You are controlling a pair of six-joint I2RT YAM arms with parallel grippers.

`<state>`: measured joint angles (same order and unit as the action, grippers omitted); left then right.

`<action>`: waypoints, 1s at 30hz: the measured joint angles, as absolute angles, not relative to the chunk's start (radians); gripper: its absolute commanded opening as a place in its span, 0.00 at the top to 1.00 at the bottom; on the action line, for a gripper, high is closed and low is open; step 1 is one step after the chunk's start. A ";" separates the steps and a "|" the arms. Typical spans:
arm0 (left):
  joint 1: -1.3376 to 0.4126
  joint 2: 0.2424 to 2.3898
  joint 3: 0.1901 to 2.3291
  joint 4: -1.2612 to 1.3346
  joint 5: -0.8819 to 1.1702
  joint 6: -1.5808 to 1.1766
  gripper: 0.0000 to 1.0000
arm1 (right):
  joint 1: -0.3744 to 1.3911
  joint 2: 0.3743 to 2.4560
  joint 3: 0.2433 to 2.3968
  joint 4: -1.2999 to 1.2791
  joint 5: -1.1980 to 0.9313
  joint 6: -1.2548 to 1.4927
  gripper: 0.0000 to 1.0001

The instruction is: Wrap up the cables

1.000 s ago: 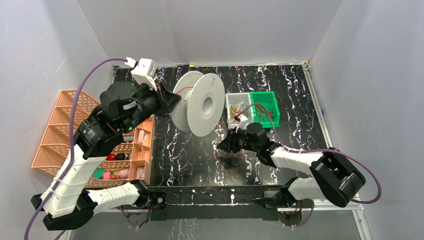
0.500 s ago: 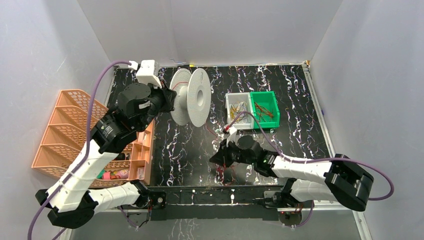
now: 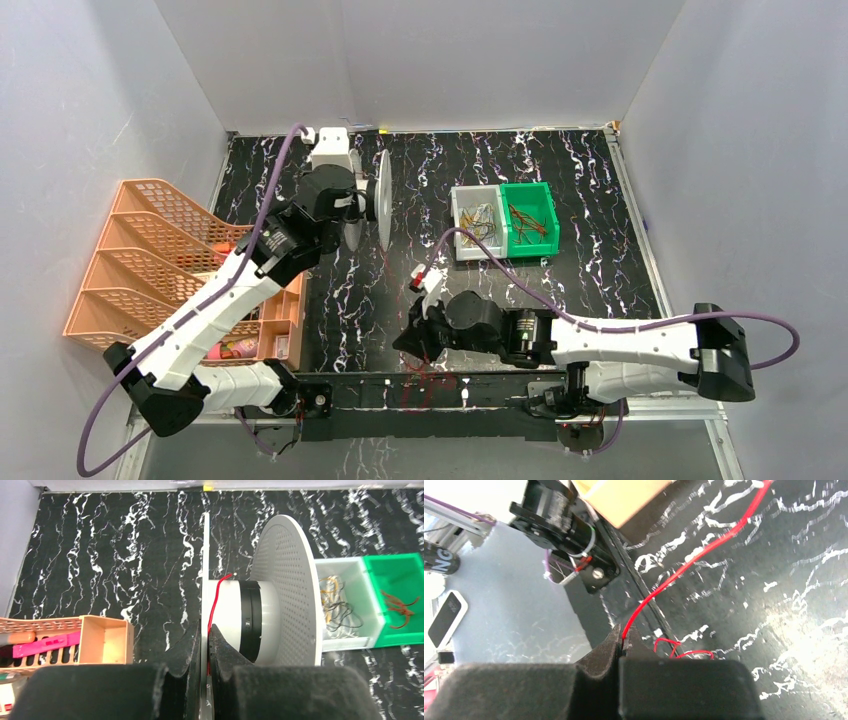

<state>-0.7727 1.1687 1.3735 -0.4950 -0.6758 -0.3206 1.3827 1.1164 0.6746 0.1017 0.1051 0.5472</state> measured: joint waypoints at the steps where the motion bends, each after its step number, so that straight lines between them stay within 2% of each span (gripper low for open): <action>1: -0.772 1.173 1.361 -0.495 -0.682 -0.315 1.00 | 1.399 1.117 0.707 0.073 0.123 0.542 1.00; 9: -0.773 1.176 1.296 -0.508 -0.667 -0.269 1.00 | 1.449 1.147 1.018 -0.190 0.280 0.484 1.00; 19: -0.809 1.175 1.222 -0.574 -0.612 -0.214 1.00 | 1.448 1.200 1.286 -0.510 0.477 0.347 1.00; 30: -0.973 1.171 1.188 -0.618 -0.529 -0.141 1.00 | 1.399 1.203 1.431 -0.640 0.650 0.152 1.00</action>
<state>-0.9733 1.1709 1.1877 -0.6182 -0.5285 -0.1406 1.3994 1.2030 1.4307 -0.6403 0.6502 0.1524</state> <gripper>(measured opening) 0.037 0.020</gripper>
